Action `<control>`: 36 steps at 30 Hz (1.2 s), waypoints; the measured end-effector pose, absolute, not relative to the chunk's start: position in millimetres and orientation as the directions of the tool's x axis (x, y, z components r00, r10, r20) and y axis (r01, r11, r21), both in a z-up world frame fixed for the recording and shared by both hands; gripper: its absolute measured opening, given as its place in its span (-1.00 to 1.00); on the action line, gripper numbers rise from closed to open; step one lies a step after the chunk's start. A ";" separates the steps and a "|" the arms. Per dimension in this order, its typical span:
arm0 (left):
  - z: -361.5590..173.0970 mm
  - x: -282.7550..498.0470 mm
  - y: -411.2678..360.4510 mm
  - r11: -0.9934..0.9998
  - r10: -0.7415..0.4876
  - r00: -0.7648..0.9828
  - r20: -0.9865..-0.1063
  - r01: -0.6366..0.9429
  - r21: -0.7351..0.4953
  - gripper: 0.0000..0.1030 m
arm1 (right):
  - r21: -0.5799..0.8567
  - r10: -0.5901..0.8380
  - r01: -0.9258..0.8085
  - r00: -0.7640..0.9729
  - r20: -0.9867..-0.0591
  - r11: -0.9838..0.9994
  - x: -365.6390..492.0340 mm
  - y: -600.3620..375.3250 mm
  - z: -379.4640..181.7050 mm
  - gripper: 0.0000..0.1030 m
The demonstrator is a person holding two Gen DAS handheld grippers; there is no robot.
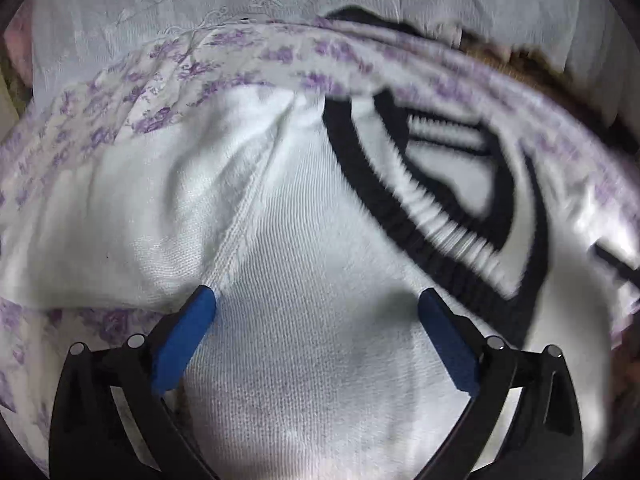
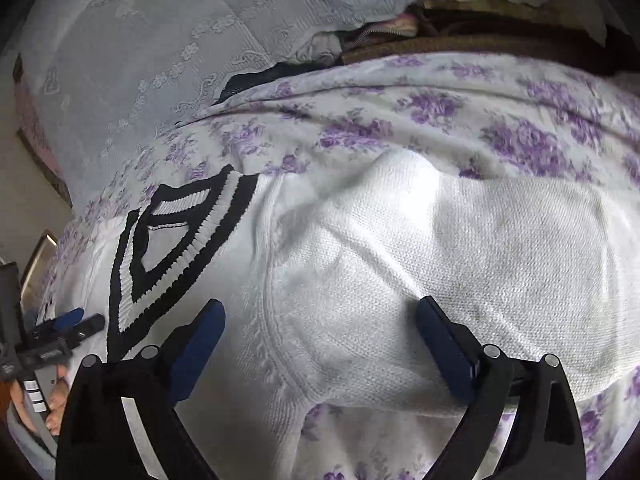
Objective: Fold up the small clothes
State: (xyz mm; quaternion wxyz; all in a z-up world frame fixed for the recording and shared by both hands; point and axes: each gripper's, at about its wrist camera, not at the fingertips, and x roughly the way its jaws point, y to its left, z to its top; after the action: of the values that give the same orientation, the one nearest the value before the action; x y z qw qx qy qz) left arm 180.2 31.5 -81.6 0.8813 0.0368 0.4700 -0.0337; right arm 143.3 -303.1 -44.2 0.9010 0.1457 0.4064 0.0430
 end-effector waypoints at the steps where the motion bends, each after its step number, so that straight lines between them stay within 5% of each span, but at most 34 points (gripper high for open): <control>1: -78.2 175.6 23.9 0.992 0.023 0.573 -0.819 0.090 0.091 0.91 | 0.321 0.200 0.056 0.680 -0.705 0.945 139.5 -307.0 -38.8 0.88; 7: -65.3 157.6 43.7 0.999 -0.012 0.613 -0.790 0.034 0.011 0.91 | 0.509 0.134 0.254 0.783 -0.608 0.823 76.4 -398.7 -24.2 0.88; 12: -78.6 167.1 71.4 0.992 -0.049 0.551 -0.833 -0.073 -0.107 0.91 | 0.742 0.239 0.317 0.810 -0.536 0.590 48.1 -465.6 -48.8 0.88; 25: -77.0 162.1 67.9 0.996 0.007 0.557 -0.831 -0.078 -0.044 0.91 | 0.627 -0.095 0.538 0.796 -0.597 0.563 45.3 -498.4 -66.1 0.93; 31: -78.6 161.8 65.3 0.997 0.029 0.555 -0.831 -0.076 -0.016 0.91 | 0.676 -0.194 0.533 0.836 -0.513 0.510 51.2 -507.6 -69.7 0.92; 32: -78.8 161.8 64.8 0.997 0.033 0.555 -0.831 -0.076 -0.011 0.91 | 0.688 -0.178 0.506 0.852 -0.493 0.520 52.4 -508.8 -69.4 0.84; 34: -79.0 162.0 64.5 0.997 0.037 0.555 -0.831 -0.076 -0.007 0.91 | 0.773 -0.005 0.357 0.909 -0.416 0.525 62.1 -513.2 -77.8 -0.18; 36: -79.1 161.9 64.3 0.997 0.038 0.555 -0.831 -0.077 -0.006 0.91 | 0.854 0.100 0.302 0.922 -0.375 0.424 67.7 -520.5 -96.3 -0.54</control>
State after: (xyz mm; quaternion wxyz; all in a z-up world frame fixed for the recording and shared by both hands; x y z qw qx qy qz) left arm 161.9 64.3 -79.1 0.8815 -0.0207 0.4706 0.0324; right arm 67.7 -520.5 -96.3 0.8224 0.5334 0.1883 -0.0613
